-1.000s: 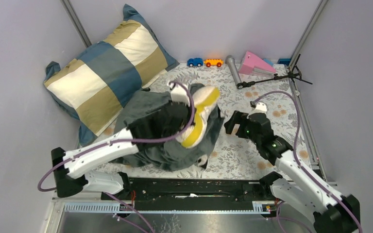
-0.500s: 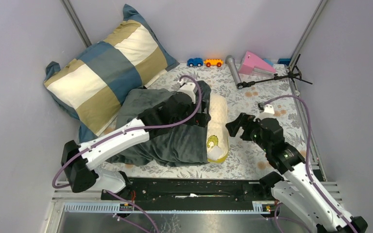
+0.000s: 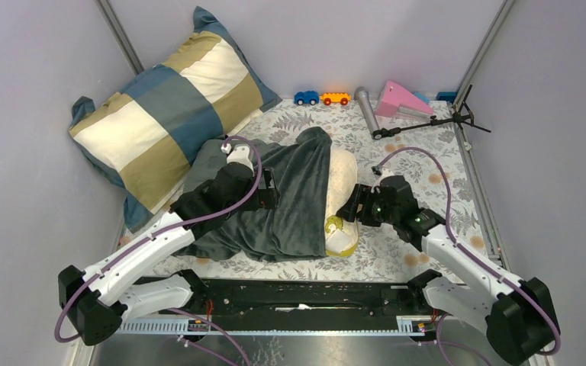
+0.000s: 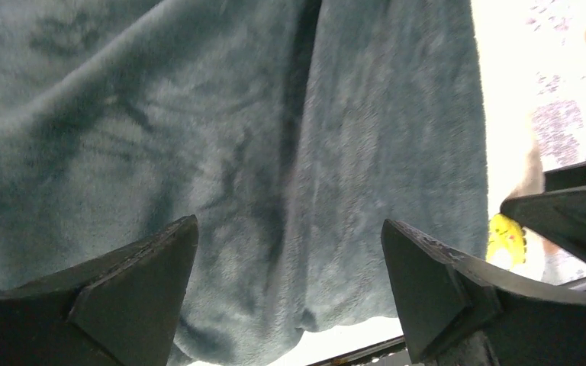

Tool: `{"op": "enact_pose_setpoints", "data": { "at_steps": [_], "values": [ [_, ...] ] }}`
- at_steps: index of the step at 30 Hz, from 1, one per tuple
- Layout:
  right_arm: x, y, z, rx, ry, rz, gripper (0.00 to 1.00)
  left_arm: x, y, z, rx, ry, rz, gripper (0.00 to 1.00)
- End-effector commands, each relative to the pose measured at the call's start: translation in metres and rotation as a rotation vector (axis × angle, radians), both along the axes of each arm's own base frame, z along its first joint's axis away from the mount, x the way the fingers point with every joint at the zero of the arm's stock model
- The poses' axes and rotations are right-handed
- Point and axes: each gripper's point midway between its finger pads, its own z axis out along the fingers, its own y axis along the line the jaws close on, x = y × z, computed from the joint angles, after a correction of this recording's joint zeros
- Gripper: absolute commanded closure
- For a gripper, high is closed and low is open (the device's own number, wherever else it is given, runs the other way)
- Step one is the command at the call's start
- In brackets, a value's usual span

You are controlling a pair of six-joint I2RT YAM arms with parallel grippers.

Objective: Remove the pillowcase from the pillow

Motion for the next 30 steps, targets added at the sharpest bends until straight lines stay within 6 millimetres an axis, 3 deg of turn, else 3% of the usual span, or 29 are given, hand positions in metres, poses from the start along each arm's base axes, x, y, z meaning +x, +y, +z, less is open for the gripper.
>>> {"op": "enact_pose_setpoints", "data": {
  "at_steps": [1,5,6,8,10,13,14,15,18,23,25,27,30],
  "values": [
    [0.001,0.022,0.007,0.114,0.015,0.054,0.41,-0.005,0.002,-0.022,0.020,0.054,-0.003,0.02],
    [0.005,0.019,0.013,0.119,-0.015,0.018,0.94,-0.013,-0.017,-0.040,-0.028,0.098,-0.092,0.07],
    [0.006,0.017,0.015,0.118,-0.028,0.009,1.00,-0.014,-0.020,-0.045,-0.031,0.108,-0.104,0.10],
    [0.006,0.015,0.017,0.118,-0.042,-0.001,1.00,-0.013,-0.023,-0.055,-0.023,0.123,-0.113,0.21],
    [0.006,0.012,0.019,0.112,-0.053,-0.008,1.00,-0.011,-0.024,-0.065,-0.003,0.138,-0.112,0.44],
    [0.010,-0.001,0.018,0.062,-0.060,-0.078,1.00,-0.004,-0.018,-0.077,0.038,0.149,-0.067,1.00],
    [0.013,-0.012,0.018,0.028,-0.059,-0.140,1.00,0.003,-0.003,-0.077,0.056,0.140,0.037,1.00],
    [0.022,-0.038,0.015,-0.046,-0.071,-0.286,1.00,0.012,0.023,-0.075,0.101,0.098,0.178,1.00],
    [0.026,-0.093,0.027,-0.155,-0.153,-0.549,1.00,0.016,0.084,-0.062,0.079,0.011,0.458,1.00],
    [0.017,-0.159,0.061,-0.258,-0.306,-0.824,1.00,-0.006,0.174,-0.047,-0.008,-0.107,0.845,1.00],
    [0.011,-0.175,0.068,-0.280,-0.335,-0.900,1.00,-0.020,0.197,-0.044,-0.018,-0.142,0.961,1.00],
    [0.008,-0.183,0.074,-0.270,-0.358,-0.943,1.00,-0.029,0.208,-0.043,-0.046,-0.166,1.019,1.00],
    [0.012,-0.176,0.073,-0.245,-0.367,-0.909,1.00,-0.020,0.196,-0.040,-0.075,-0.184,0.944,1.00]
  ]
}}
